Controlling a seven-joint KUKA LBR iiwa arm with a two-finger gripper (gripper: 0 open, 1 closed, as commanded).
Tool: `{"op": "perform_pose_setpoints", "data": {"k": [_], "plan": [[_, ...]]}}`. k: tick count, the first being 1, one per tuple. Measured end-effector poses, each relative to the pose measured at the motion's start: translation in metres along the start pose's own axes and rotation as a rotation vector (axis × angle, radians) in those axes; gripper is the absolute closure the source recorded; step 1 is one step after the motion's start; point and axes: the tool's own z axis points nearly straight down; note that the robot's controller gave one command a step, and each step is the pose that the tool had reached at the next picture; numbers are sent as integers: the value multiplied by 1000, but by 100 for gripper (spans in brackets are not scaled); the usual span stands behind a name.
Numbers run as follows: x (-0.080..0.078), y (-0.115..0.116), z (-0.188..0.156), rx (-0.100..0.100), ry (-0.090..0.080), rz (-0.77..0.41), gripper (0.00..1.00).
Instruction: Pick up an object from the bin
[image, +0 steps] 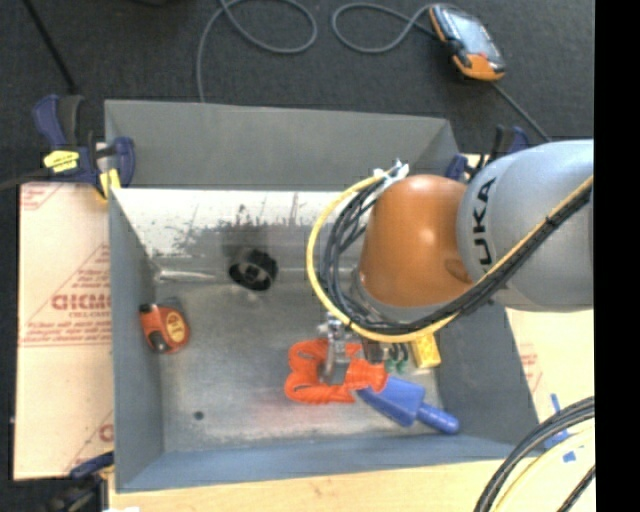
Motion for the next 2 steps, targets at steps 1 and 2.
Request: {"op": "perform_pose_setpoints", "data": {"k": [1, 2], "plan": [[3, 17, -20, 4, 13, 22, 100], [7, 45, -91, -1, 5, -3, 100]]}}
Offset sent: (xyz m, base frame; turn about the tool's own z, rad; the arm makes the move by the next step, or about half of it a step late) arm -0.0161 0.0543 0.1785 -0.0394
